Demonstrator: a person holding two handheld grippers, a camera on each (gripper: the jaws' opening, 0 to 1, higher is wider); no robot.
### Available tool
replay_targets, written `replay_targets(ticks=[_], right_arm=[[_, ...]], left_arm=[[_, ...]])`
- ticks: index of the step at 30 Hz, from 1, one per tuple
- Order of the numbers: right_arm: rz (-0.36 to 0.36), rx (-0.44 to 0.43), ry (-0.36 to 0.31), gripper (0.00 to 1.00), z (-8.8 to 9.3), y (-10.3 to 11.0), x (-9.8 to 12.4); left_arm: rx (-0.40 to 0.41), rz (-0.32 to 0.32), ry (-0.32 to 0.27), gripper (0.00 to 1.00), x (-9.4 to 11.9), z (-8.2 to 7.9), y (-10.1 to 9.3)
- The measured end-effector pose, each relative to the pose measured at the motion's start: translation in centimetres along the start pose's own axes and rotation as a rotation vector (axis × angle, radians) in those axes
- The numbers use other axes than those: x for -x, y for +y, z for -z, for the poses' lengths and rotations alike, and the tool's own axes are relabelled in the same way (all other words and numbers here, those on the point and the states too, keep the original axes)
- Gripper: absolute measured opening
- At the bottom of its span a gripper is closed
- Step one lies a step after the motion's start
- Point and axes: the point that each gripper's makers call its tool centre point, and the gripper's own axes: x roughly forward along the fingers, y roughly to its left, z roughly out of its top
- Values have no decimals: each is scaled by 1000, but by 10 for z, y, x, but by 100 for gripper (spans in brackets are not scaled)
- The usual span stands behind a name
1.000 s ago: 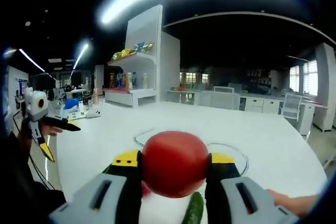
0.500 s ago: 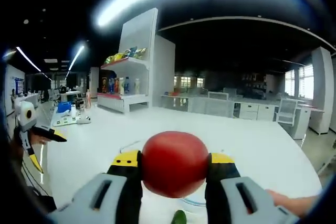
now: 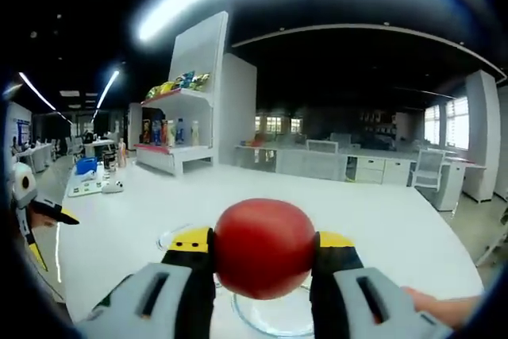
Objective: Sort the scattered tomatoes and cucumbers on the table and place them into their respective storage containers
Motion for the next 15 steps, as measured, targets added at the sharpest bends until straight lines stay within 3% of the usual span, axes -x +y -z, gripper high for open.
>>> replay_targets(ticks=[6,15], right_arm=[[15,-5,13,42,4,-11,-19],[37,-12,64,42,37,-27,-47]], left_arm=[[-10,-7,-7,92,1,-5,1],[-6,-11,1,92,2,-1,1]])
